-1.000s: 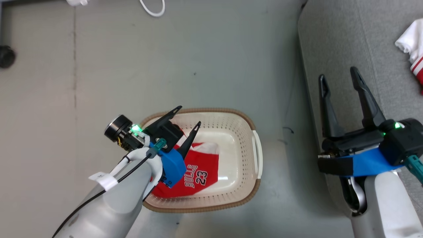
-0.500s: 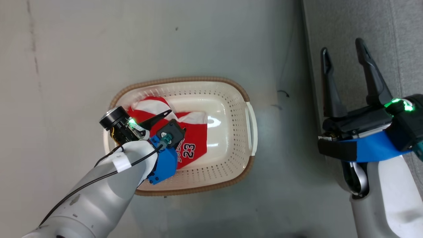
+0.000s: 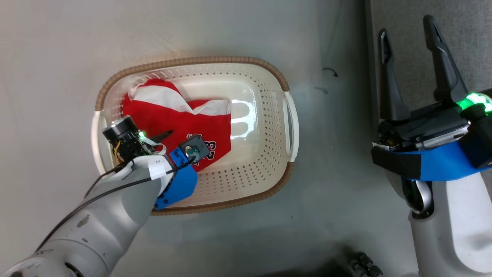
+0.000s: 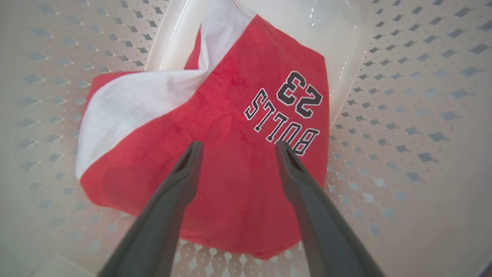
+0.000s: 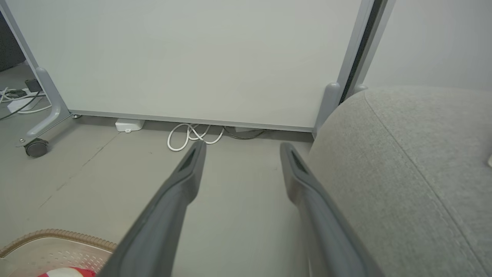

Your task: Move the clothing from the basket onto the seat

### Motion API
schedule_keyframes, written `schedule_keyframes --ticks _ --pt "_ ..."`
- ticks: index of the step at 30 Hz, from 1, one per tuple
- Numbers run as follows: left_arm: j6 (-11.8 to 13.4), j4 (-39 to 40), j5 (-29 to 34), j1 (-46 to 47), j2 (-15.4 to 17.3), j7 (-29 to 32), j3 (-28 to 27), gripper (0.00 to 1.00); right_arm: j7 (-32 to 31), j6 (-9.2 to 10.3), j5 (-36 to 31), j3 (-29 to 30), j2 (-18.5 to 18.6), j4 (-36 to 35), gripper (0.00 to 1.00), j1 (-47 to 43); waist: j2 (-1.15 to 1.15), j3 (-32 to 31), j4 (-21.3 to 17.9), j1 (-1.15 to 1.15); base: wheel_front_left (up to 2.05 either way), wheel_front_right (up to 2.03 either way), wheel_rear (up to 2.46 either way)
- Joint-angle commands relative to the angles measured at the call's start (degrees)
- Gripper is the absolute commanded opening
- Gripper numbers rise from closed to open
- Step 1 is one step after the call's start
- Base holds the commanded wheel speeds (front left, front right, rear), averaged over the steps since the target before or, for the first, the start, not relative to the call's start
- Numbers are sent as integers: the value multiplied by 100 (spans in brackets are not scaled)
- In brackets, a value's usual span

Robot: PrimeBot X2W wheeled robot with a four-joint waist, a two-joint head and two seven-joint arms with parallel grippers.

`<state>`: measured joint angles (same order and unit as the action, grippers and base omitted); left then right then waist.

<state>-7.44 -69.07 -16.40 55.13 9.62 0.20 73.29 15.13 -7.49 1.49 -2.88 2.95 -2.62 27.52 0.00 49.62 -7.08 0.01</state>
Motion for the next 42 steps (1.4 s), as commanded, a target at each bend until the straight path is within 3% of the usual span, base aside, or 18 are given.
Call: schedule_keyframes --ticks 1,15,33,34,35,36,42 --pt "-5 -27 69 128 42 53 15 100 4 -2 -57 -2 -6 -49 100 105 0 120 -36 -1 0 0 0" --pt "-5 -248 1063 543 179 711 21 100 3 -1 -303 -100 -8 -615 100 225 0 915 -153 -1 0 0 0" --pt "-6 -422 959 886 -33 1140 22 100 4 -1 -499 -49 -9 -1352 100 -66 0 1413 -246 -1 0 0 0" --pt "-6 -428 985 888 -38 1161 21 87 4 -1 -503 -54 -9 -1389 100 -72 0 1420 -244 -1 0 0 0" --pt "-7 -435 1004 877 -44 1199 22 13 4 -1 -503 -59 -9 -1416 100 -80 0 1422 -242 -1 0 0 0" --pt "-11 -443 987 860 -52 1230 23 0 4 -1 -504 -59 -8 -1446 100 -87 0 1422 -237 -1 0 0 0" --pt "-9 -442 1019 833 -83 1126 22 0 3 -1 -509 -35 -9 -1436 100 -40 0 1359 -217 -1 0 0 0"
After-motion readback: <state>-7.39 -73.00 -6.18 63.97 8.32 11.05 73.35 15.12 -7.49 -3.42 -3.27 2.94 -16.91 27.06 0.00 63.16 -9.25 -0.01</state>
